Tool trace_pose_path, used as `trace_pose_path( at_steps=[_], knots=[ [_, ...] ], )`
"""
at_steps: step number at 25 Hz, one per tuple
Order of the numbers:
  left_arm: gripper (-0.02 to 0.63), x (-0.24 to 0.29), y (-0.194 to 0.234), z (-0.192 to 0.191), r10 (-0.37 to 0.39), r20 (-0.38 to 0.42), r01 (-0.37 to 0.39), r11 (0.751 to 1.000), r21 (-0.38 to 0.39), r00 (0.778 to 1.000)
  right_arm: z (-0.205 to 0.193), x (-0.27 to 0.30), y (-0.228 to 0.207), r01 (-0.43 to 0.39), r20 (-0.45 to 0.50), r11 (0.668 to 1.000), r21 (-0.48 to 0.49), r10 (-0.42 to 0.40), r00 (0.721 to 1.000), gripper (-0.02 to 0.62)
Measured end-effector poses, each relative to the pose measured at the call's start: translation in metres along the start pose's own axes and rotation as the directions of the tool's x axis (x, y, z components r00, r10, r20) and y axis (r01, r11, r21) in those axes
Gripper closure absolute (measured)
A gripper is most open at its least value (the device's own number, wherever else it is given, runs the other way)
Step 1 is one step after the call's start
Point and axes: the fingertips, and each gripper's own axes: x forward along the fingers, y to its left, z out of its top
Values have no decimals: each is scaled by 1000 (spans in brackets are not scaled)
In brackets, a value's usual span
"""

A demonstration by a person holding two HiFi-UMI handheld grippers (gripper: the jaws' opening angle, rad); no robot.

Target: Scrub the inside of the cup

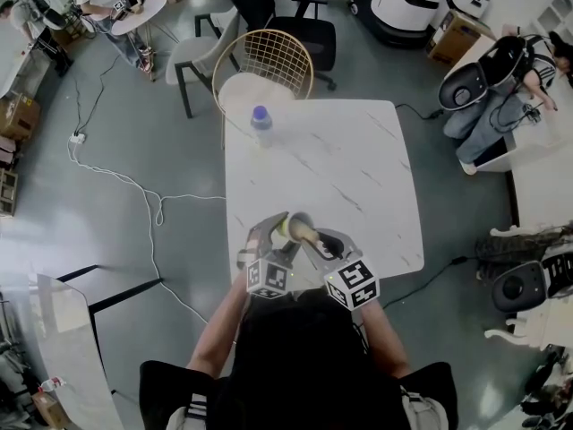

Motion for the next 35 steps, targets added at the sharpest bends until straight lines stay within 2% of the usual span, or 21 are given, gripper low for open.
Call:
trace_pose_path(
  at_steps=[7,16,25,35],
  knots=[
    [331,-3,-5,1,-15,6,15,1000,-6,1000,0,0,-10,27,1,999,21,-27,1000,485],
    [331,-2,-3,-1,-6,11,6,1000,-16,1000,10,2,1,5,24,1000,-9,-5,1000,485],
    [331,5,0,-1,-7,16,7,1000,-27,1000,2,5,-1,-13,3,1000,-9,13,1000,485],
    [331,22,-9,2,-46,15,46,998,-33,999,-9,0,-33,25,-18,999,43,-24,1000,485]
  ],
)
